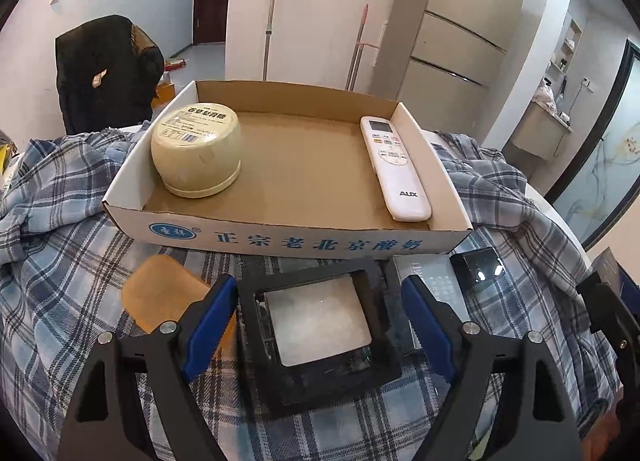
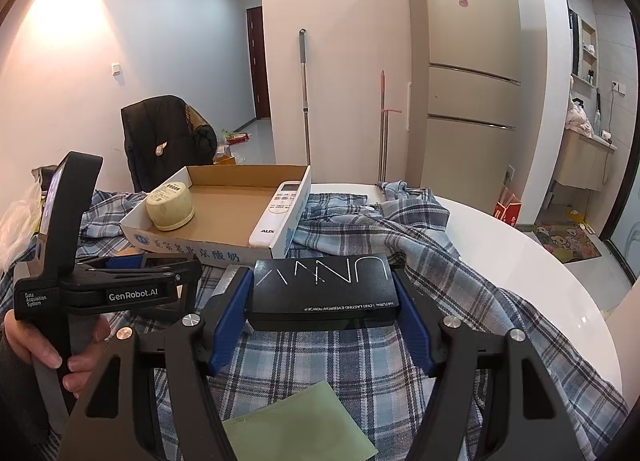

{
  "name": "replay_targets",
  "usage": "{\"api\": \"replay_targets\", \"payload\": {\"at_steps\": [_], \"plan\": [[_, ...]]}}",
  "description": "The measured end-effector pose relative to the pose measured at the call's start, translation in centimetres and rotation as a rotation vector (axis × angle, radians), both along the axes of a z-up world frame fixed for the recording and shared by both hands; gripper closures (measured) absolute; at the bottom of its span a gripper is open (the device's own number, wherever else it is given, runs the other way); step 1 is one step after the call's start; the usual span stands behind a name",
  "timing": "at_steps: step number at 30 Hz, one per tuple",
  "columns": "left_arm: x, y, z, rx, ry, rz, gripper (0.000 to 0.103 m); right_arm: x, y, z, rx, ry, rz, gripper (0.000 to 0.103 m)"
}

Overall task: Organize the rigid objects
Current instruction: 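Hold the UNNY box in the right gripper while moving the left tool to the black square frame, then grasp the black square frame with the left gripper and lift it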

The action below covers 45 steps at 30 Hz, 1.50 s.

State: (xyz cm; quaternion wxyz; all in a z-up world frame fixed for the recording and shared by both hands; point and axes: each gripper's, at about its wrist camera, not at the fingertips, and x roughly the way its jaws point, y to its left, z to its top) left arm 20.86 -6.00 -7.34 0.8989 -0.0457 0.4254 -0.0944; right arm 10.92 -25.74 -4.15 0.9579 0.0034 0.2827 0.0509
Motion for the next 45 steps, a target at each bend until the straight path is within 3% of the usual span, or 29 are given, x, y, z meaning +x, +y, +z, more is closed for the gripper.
{"api": "replay_targets", "payload": {"at_steps": [5,10,14,17,25,28,32,37,42,45], "plan": [[-0.1,0.7,0.1,-0.03,0.001,0.01,0.028,0.1,-0.1,-0.1,-0.001,0.008,0.0,0.036],[-1.7,2.3,1.8,-0.086,-0.057,0.007,0.028,0.2,-0.2,-0.1,-0.002,0.008,-0.004,0.036],[-3.8,2.8,4.2,-0.059,-0.172,-0.038,0.029,0.3,-0.5,-0.1,0.002,0.01,-0.013,0.036],[-4.1,2.4,4.6,-0.005,-0.197,-0.08,0.029,0.2,-0.5,0.0,-0.002,-0.002,-0.023,0.036],[-3.1,0.5,2.2,0.038,-0.117,-0.102,0.029,0.1,0.0,-0.2,-0.027,-0.003,-0.019,0.036],[-2.8,0.4,1.4,0.009,-0.074,-0.108,0.029,0.1,0.1,-0.2,-0.03,-0.002,-0.015,0.036],[-2.4,-0.3,0.3,0.062,-0.008,-0.086,0.028,0.0,0.2,-0.1,-0.031,-0.001,-0.011,0.036],[-3.0,-0.5,0.3,0.078,0.006,-0.047,0.028,0.1,0.1,-0.2,-0.03,0.004,-0.012,0.036],[-2.3,-0.6,-0.9,0.014,0.18,-0.017,0.028,0.2,0.1,-0.3,-0.034,0.012,-0.01,0.036],[-2.1,-0.4,-0.6,-0.032,0.187,0.002,0.028,0.3,0.2,-0.4,-0.039,0.015,-0.008,0.036]]}}
